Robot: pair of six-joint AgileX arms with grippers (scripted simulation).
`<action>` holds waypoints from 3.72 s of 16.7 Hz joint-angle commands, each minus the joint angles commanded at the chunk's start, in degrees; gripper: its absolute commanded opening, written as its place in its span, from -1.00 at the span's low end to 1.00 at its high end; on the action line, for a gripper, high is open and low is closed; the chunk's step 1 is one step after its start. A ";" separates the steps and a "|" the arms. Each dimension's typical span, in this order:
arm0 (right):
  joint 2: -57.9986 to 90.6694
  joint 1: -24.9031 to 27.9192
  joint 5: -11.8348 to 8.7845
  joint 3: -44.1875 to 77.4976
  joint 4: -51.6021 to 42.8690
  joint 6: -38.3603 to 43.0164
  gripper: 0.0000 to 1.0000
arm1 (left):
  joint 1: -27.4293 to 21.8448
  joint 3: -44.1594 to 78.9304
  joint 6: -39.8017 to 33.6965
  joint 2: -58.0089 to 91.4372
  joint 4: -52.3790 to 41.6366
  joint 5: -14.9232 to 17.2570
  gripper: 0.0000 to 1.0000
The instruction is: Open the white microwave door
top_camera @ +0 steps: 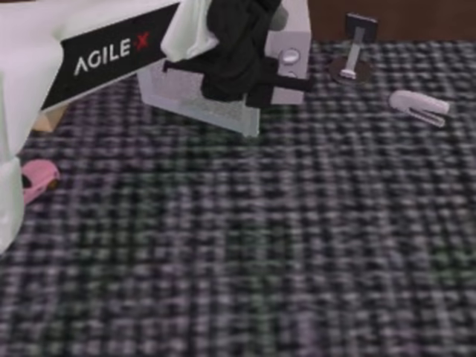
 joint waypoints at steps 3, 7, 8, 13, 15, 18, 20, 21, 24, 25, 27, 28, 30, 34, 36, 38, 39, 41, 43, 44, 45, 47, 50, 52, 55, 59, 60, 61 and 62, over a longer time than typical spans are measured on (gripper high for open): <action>0.00 0.00 0.00 0.00 0.00 0.00 1.00 | 0.67 -2.99 2.58 -2.15 1.52 1.20 -1.00; 0.00 0.00 0.00 0.00 0.00 0.00 1.00 | 1.54 -7.11 6.02 -4.80 3.34 2.84 -1.00; 0.00 0.00 0.00 0.00 0.00 0.00 1.00 | 1.55 -7.16 6.06 -4.83 3.36 2.86 -1.00; 0.00 0.00 0.00 0.00 0.00 0.00 1.00 | 1.55 -7.16 6.06 -4.83 3.36 2.86 -1.00; 0.00 0.00 0.00 0.00 0.00 0.00 1.00 | 1.55 -7.16 6.06 -4.83 3.36 2.86 -1.00; 0.00 0.00 0.00 0.00 0.00 0.00 1.00 | 1.55 -7.16 6.06 -4.83 3.36 2.86 -1.00; 0.00 0.00 0.00 0.00 0.00 0.00 1.00 | 1.55 -7.16 6.06 -4.83 3.36 2.86 -1.00; 0.00 0.00 0.00 0.00 0.00 0.00 1.00 | 1.55 -7.16 6.06 -4.83 3.36 2.86 -1.00; 0.00 0.00 0.00 0.00 0.00 0.00 1.00 | 1.55 -7.16 6.06 -4.83 3.36 2.86 -1.00; 0.00 0.00 0.00 0.00 0.00 0.00 1.00 | 1.55 -7.16 6.06 -4.83 3.36 2.86 -1.00; 0.00 0.00 0.00 0.00 0.00 0.00 1.00 | 1.55 -7.16 6.06 -4.83 3.36 2.86 -1.00; 0.00 0.00 0.00 0.00 0.00 0.00 1.00 | 1.55 -7.16 6.06 -4.83 3.36 2.86 -1.00; 0.00 0.00 0.00 0.00 0.00 0.00 1.00 | 1.55 -7.16 6.06 -4.83 3.36 2.86 -1.00; 0.00 0.00 0.00 0.00 0.00 0.00 1.00 | 1.40 -8.07 6.70 -5.30 3.75 3.64 -1.00; 0.00 0.00 0.00 0.00 0.00 0.00 1.00 | 2.08 -10.19 8.93 -6.86 4.63 4.76 -1.00; 0.00 0.00 0.00 0.00 0.00 0.00 1.00 | 2.81 -12.53 11.38 -8.49 5.53 6.01 -1.00; 0.00 0.00 0.00 0.00 0.00 0.00 1.00 | 3.06 -13.40 12.30 -9.06 5.85 6.47 -1.00; 0.00 0.00 0.00 0.00 0.00 0.00 1.00 | 3.21 -13.89 12.83 -9.37 6.02 6.74 -1.00; 0.00 0.00 0.00 0.00 0.00 0.00 1.00 | 3.21 -13.89 12.83 -9.37 6.02 6.74 -1.00; 0.00 0.00 0.00 0.00 0.00 0.00 1.00 | 3.21 -13.89 12.83 -9.37 6.02 6.74 -1.00; 0.00 0.00 0.00 0.00 0.00 0.00 1.00 | 3.21 -13.89 12.83 -9.37 6.02 6.74 -1.00; 0.00 0.00 0.00 0.00 0.00 0.00 1.00 | 3.21 -13.89 12.83 -9.37 6.02 6.74 -1.00; 0.00 0.00 0.00 0.00 0.00 0.00 1.00 | 3.21 -13.89 12.83 -9.37 6.02 6.74 -1.00; 0.00 0.00 0.00 0.00 0.00 0.00 1.00 | 3.21 -13.89 12.83 -9.37 6.02 6.74 -1.00; 0.00 0.00 0.00 0.00 0.00 0.00 1.00 | 3.21 -13.89 12.83 -9.37 6.02 6.74 -1.00; 0.00 0.00 0.00 0.00 0.00 0.00 1.00 | 3.21 -13.89 12.83 -9.37 6.02 6.74 -1.00; 0.00 0.00 0.00 0.00 0.00 0.00 1.00 | 3.21 -13.89 12.83 -9.37 6.02 6.74 -1.00; 0.00 0.00 0.00 0.00 0.00 0.00 1.00 | 3.21 -13.89 12.83 -9.37 6.02 6.74 -1.00; 0.00 0.00 0.00 0.00 0.00 0.00 1.00 | 3.21 -13.89 12.83 -9.37 6.02 6.74 -1.00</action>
